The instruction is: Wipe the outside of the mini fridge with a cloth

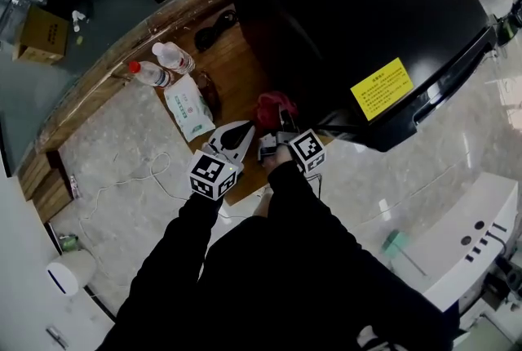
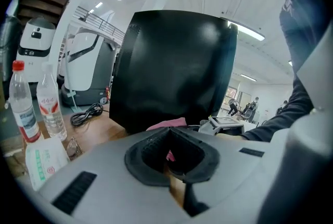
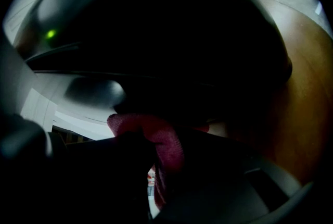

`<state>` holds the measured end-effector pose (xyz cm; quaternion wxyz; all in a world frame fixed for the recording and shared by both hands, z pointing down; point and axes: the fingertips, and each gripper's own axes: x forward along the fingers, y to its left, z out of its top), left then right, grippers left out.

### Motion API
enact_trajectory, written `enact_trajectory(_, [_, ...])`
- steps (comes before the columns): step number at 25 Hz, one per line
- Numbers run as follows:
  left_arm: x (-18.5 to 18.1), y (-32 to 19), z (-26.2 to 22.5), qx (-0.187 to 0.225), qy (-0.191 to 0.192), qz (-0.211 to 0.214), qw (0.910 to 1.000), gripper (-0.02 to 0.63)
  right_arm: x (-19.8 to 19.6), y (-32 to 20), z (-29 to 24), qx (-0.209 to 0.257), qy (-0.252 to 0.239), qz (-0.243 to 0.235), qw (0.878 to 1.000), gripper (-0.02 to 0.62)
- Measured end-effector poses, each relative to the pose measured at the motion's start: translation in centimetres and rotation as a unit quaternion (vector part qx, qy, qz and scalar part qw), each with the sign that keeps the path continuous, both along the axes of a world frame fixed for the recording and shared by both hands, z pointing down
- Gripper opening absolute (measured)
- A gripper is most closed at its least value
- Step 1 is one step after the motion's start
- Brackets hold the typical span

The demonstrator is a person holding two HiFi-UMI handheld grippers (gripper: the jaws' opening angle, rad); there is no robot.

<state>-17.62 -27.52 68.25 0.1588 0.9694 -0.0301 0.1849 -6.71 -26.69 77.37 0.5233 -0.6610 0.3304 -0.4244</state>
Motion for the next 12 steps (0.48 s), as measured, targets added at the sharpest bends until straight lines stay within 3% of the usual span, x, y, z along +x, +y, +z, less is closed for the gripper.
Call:
enact_trajectory(4, [-0.7,-0.1,0.7,-0.028,0.001,-0.019,0.9994,0.006,-0.1,0.4,2.4,-0.016,-0.01,0.005,1.0,0.064])
enact_trajectory(8, [-1.3,0.1,0.4,-0.028,0.001,-0.022,0.9994,0.006,0.0,0.9,4.6,-0.024,-0.025,0.017,0.999,0.064])
enact_trajectory(12, [-2.2,0.0,-0.2,-0.02,0.001,-0.027,0.9994,0.006,-0.2,1.0,4.9,-0.051,0.002,-0.006,0.999,0.063])
